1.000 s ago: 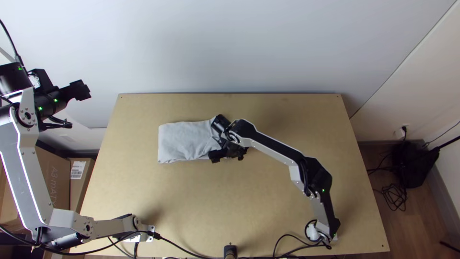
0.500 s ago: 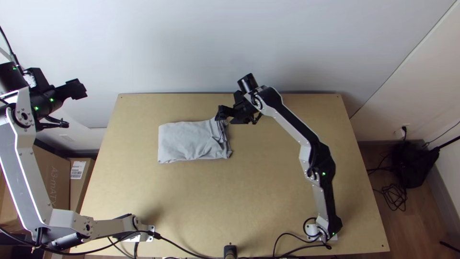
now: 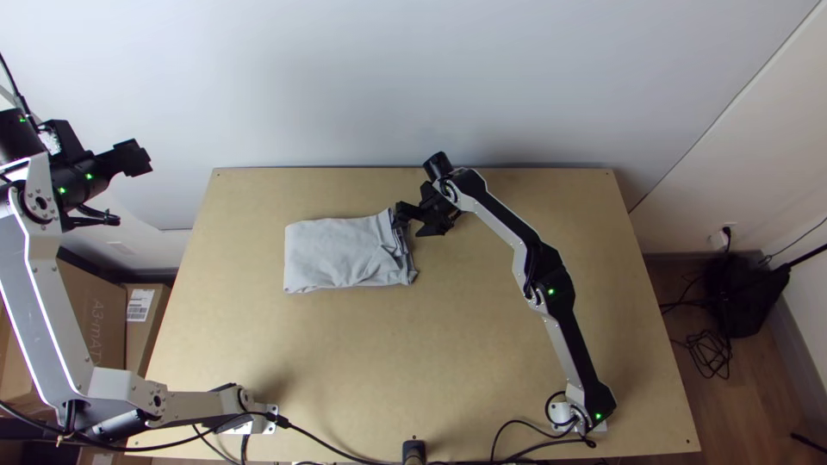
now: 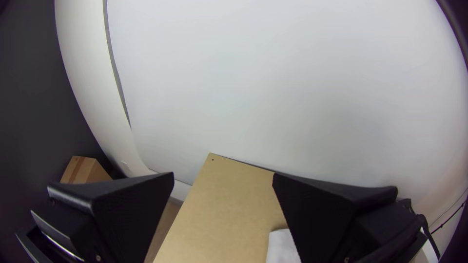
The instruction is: Fold the t-shirt
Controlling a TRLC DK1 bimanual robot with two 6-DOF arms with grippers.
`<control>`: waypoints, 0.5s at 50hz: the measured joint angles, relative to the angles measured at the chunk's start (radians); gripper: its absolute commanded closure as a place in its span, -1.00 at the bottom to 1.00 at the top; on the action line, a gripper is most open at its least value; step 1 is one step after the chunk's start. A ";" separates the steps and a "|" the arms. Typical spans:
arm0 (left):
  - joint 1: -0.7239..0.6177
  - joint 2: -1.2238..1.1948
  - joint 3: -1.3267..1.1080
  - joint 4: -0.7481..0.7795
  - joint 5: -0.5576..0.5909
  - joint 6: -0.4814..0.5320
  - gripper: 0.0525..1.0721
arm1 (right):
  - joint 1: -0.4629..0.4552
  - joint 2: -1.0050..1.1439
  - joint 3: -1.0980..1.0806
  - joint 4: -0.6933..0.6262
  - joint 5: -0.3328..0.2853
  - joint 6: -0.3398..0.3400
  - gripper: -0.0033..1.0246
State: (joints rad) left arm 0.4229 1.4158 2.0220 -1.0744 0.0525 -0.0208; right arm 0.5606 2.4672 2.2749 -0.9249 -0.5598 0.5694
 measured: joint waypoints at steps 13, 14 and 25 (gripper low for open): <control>0.000 0.024 0.033 0.000 0.000 -0.001 -0.91 | 0.003 0.041 0.011 0.003 -0.044 0.000 -0.93; 0.000 0.025 0.034 0.000 0.000 0.000 -0.91 | 0.005 0.043 0.015 0.003 -0.044 0.000 -0.93; 0.000 0.045 0.064 0.000 0.000 -0.001 -0.91 | 0.053 0.074 0.053 0.037 -0.044 0.000 -0.52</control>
State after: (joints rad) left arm 0.4229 1.4605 2.0861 -1.0740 0.0528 -0.0216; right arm 0.6132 2.5416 2.3283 -0.8879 -0.6037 0.5690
